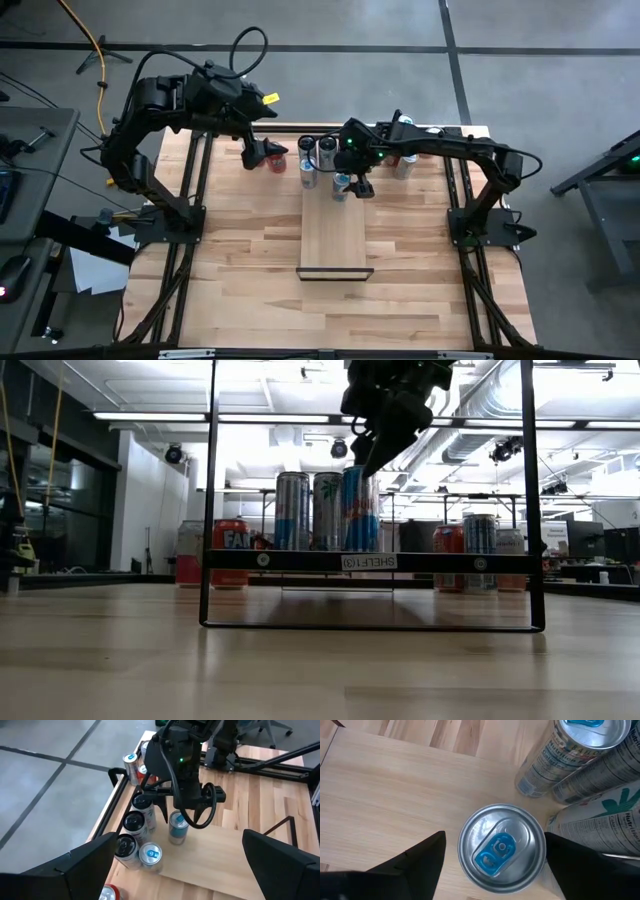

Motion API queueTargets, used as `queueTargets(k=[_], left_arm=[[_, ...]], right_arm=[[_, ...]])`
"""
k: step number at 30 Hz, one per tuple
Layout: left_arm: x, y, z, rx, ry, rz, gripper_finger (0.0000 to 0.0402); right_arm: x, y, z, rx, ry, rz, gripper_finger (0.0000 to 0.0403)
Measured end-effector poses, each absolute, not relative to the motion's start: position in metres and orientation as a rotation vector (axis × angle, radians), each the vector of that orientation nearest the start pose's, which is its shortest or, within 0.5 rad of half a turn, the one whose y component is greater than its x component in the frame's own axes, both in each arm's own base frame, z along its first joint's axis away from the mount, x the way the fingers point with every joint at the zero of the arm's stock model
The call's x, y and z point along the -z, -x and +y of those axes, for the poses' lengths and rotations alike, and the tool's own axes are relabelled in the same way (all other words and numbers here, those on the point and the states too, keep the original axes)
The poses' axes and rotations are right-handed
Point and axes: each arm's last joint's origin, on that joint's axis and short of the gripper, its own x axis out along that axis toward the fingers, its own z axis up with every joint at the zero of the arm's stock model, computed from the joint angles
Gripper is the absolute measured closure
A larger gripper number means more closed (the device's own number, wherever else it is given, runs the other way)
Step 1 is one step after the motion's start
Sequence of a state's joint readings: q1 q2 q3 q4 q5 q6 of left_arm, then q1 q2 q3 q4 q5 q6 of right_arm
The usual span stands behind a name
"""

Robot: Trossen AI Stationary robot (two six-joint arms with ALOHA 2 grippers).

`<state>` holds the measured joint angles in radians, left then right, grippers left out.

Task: Place canned beverage on shelf
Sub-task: Put the top left blue soda can on the shelf aligned with the other blue soda can

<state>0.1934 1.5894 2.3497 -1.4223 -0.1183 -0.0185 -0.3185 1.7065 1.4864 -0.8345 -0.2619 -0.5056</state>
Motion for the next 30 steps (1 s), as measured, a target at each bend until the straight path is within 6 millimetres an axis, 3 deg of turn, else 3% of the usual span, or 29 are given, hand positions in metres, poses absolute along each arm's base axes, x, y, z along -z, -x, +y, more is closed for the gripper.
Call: queueTargets(k=[9,14,20,24,30], left_arm=[[-0.520,-0.232,0.049,-0.299,0.022,0.667,0.0011],[-0.519,-0.231,0.049,-0.282,-0.026,0.689,0.0011],[-0.518,-0.226,0.051,-0.344,-0.095,0.731,0.0011],[-0.522,-0.219,0.053,-0.422,-0.137,0.722,0.0011],[-0.527,-0.209,0.053,-0.432,-0.125,0.695,0.0011]], right_arm=[[-0.287,-0.342,-0.097,-0.201,0.175,0.995,0.0175],[-0.288,-0.344,-0.092,-0.142,0.167,1.011,0.0178],[-0.295,-0.342,-0.090,0.097,-0.111,0.983,0.0178],[-0.303,-0.345,-0.078,0.316,-0.208,0.922,0.0178],[-0.307,-0.352,-0.064,0.510,-0.390,0.811,0.0178]])
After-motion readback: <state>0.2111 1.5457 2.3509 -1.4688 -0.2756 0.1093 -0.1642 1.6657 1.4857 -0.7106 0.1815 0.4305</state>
